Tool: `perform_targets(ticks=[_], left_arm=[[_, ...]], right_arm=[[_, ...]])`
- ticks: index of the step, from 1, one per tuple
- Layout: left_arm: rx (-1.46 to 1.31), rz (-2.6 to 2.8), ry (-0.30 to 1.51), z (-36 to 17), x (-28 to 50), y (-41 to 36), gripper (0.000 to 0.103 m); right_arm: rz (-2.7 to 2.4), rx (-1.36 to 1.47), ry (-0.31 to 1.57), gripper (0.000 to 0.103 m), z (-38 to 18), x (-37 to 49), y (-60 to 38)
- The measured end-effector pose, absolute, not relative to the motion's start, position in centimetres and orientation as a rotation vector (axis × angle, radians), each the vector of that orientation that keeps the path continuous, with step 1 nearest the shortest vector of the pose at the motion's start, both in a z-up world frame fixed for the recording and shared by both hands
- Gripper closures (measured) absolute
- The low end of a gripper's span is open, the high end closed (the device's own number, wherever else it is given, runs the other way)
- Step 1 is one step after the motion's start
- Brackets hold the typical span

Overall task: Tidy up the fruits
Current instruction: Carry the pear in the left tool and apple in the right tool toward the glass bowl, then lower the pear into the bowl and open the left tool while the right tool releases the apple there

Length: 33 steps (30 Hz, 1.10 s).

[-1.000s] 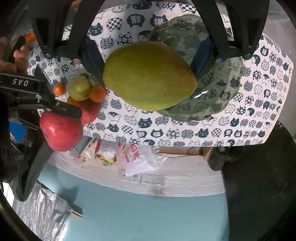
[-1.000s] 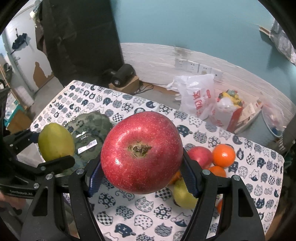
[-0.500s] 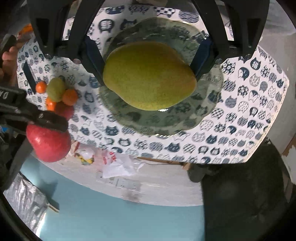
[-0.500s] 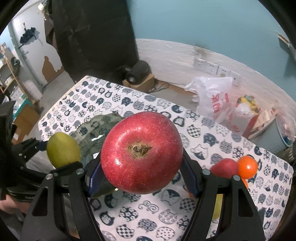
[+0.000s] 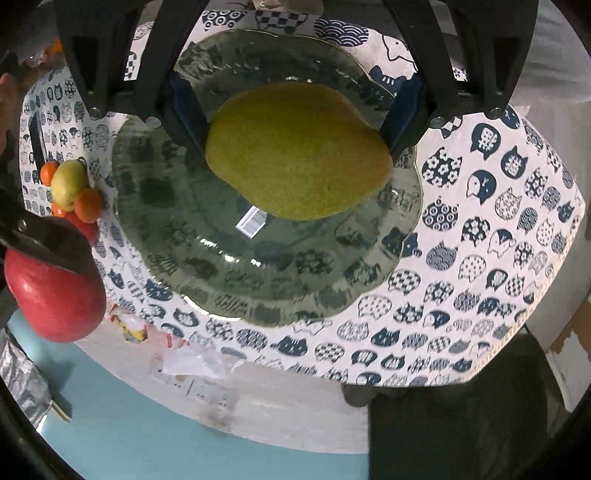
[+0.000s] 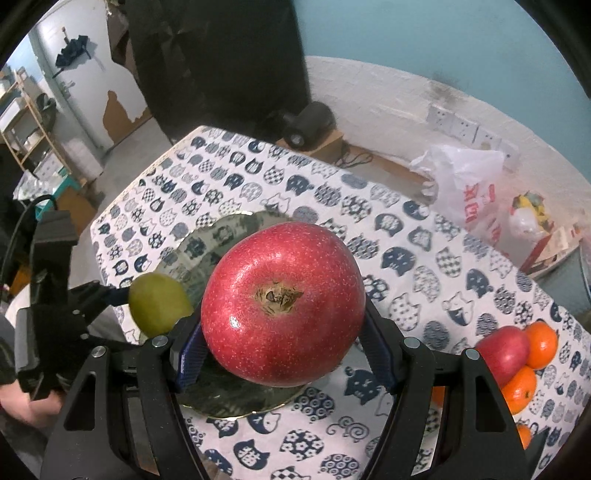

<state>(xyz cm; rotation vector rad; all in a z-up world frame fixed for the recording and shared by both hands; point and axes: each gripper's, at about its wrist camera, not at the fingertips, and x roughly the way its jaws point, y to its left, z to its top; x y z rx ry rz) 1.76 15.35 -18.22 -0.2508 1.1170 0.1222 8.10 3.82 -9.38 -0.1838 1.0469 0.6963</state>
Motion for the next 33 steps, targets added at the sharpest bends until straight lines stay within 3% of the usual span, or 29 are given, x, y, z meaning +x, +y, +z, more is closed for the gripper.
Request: perform_targets(ticks=[20, 33], left_arm=[[-0.222, 0.144, 1.231, -22.1, 2.3, 14.6, 0.016], [-0.266, 0.172, 1.126, -18.6, 1.0, 16.1, 0.017]], right_arm=[[0.723, -0.217, 1.084, 0.030, -11.2, 7.9, 5.5], [0.719, -0.243, 1.136, 0.030, -13.6, 8.5, 6.1]])
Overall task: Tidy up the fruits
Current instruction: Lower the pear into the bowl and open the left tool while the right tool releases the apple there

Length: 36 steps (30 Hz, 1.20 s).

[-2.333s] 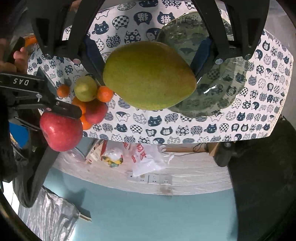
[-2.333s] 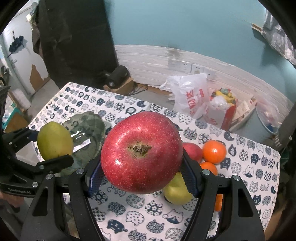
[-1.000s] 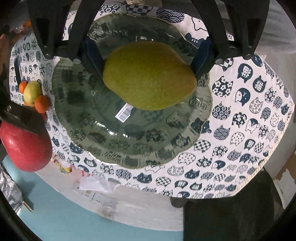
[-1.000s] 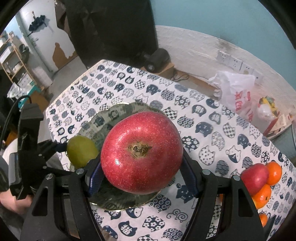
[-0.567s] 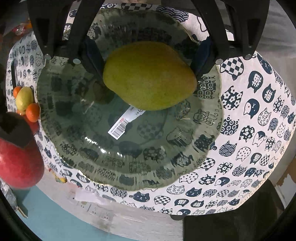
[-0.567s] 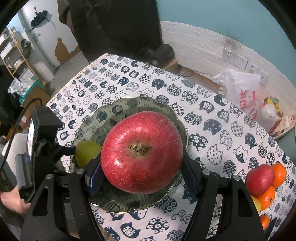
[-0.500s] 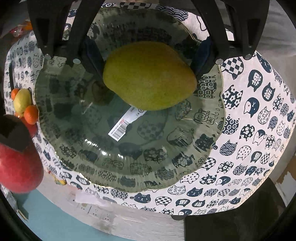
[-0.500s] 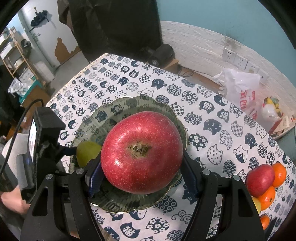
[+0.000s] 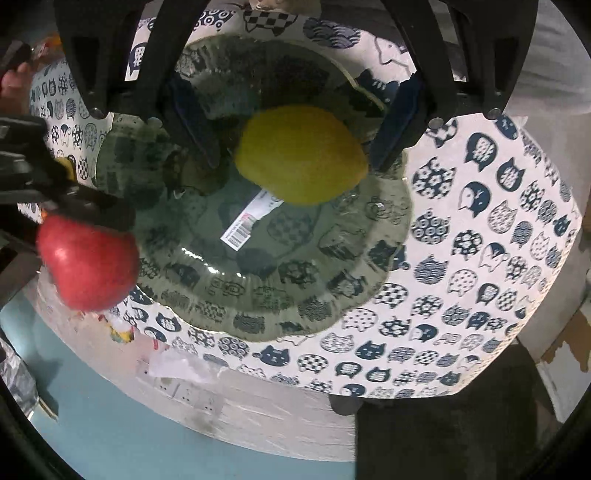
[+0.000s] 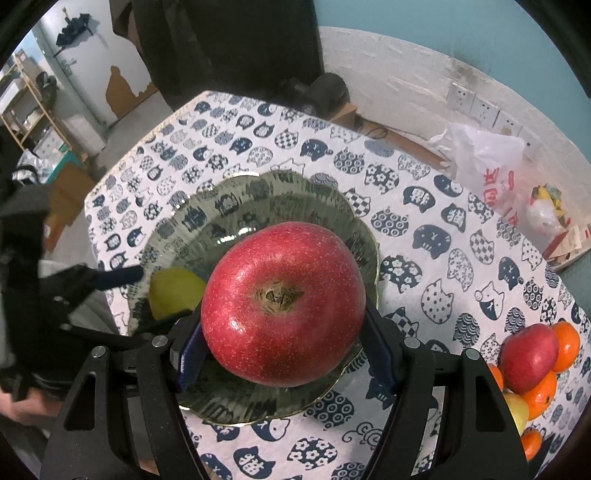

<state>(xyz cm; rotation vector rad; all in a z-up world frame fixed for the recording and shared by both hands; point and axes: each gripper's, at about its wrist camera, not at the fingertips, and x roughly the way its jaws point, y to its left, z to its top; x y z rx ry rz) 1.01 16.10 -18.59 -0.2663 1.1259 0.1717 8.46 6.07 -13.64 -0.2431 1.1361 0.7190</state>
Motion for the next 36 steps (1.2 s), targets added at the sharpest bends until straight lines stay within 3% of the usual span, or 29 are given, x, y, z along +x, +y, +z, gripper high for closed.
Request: perform_targets(ticks=[11, 25, 36], left_arm=[[-0.272, 0.235, 1.038, -15.4, -0.8, 17.9, 0.017], [-0.238, 0.226, 1.036, -15.4, -1.0, 17.3, 0.017], [-0.252, 0.225, 1.013, -14.4, -0.9, 17.1, 0.017]], right_arm=[[0.749, -0.313, 1.193, 0.030, -16.5, 7.7, 8.0], [0.769, -0.439, 1.263, 0.030, -19.5, 5.8, 10.0], [0.771, -0.363, 1.225, 0.029, -16.9, 5.7, 9.4]])
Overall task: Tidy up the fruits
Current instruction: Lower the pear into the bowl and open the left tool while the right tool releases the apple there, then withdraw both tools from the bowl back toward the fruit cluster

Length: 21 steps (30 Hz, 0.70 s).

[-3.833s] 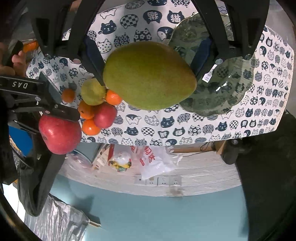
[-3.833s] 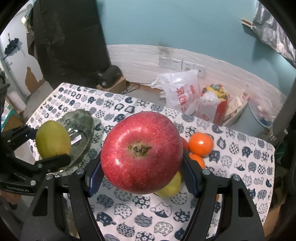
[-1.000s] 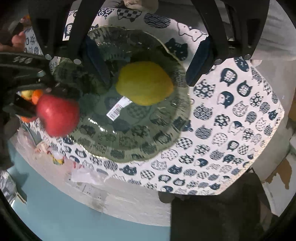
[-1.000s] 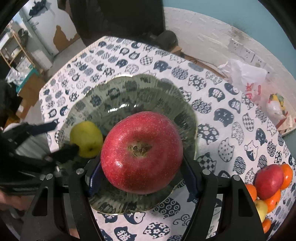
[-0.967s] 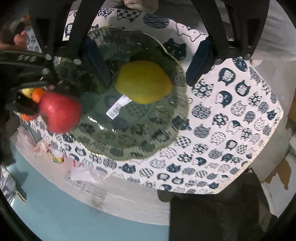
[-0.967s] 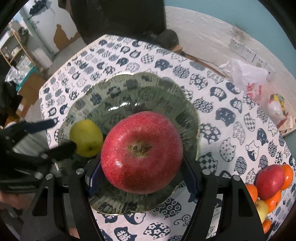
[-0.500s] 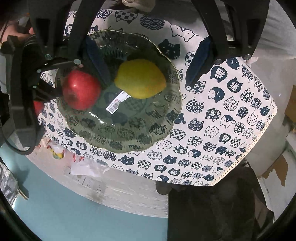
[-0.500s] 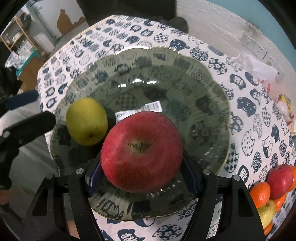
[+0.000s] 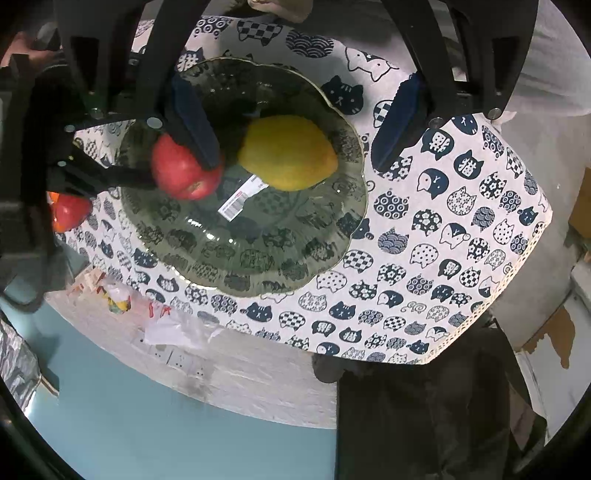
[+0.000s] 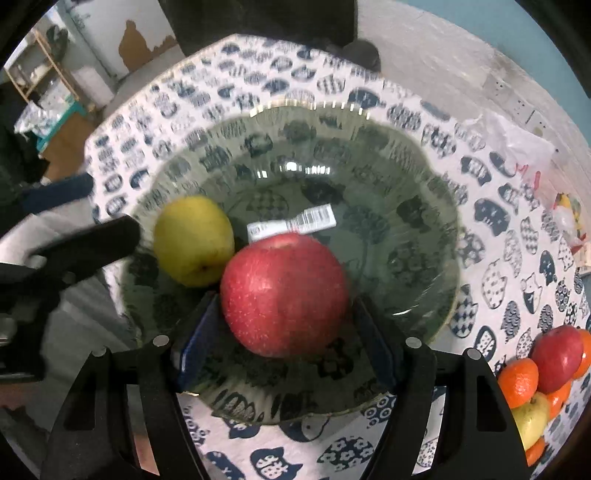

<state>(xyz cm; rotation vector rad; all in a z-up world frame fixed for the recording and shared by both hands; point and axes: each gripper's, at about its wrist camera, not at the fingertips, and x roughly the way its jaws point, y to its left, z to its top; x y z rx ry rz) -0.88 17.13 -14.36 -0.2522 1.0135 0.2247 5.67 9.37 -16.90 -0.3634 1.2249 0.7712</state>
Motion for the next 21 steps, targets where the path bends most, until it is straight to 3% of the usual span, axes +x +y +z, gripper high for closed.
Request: perform_targets(ticks=[21], left_arm=[[-0.262, 0.170, 0.917, -10.3, -0.2, 13.8, 0.017]], right_arm=[[0.667, -0.278, 1.091, 0.029, -8.7, 5.0, 1.7]])
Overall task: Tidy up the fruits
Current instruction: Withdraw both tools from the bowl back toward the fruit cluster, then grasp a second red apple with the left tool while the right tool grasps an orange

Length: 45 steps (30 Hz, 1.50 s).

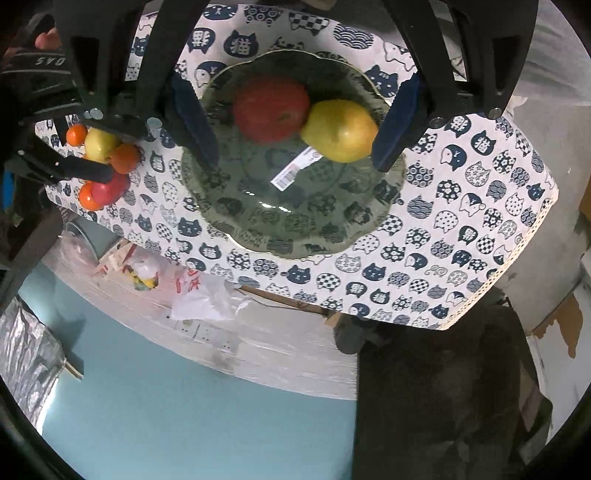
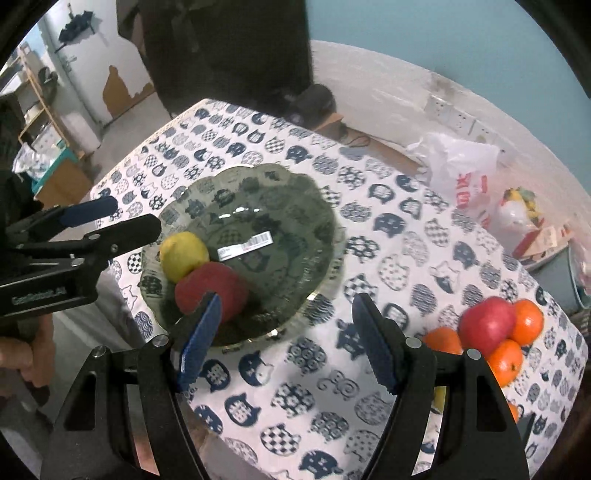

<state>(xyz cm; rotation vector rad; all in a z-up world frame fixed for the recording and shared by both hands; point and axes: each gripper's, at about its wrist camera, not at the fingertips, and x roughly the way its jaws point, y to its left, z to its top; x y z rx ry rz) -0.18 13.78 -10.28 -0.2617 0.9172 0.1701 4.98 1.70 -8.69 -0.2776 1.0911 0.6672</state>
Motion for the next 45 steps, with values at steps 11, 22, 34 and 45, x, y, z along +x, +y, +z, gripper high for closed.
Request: perform_targets(ticks=[11, 22, 34, 45], left_arm=[[-0.226, 0.116, 0.934, -9.9, 0.6, 10.2, 0.017], [-0.178, 0.020, 0.987, -10.3, 2.4, 5.0, 0.017], [-0.129, -0.076, 1.044, -10.9, 5.0, -0.3, 0.017], [-0.103, -0.113, 1.074, -11.8, 7.6, -3.0, 0.017]], right_arm=[[0.568, -0.247, 1.065, 0.029, -6.8, 4.5, -4.0], [0.463, -0.184, 1.065, 0.029, -6.2, 4.8, -10.3], [0.350, -0.112, 1.092, 0.028, -6.8, 5.8, -16.7], [0.277, -0.061, 1.115, 0.028, -7.7, 7.3, -20.4]])
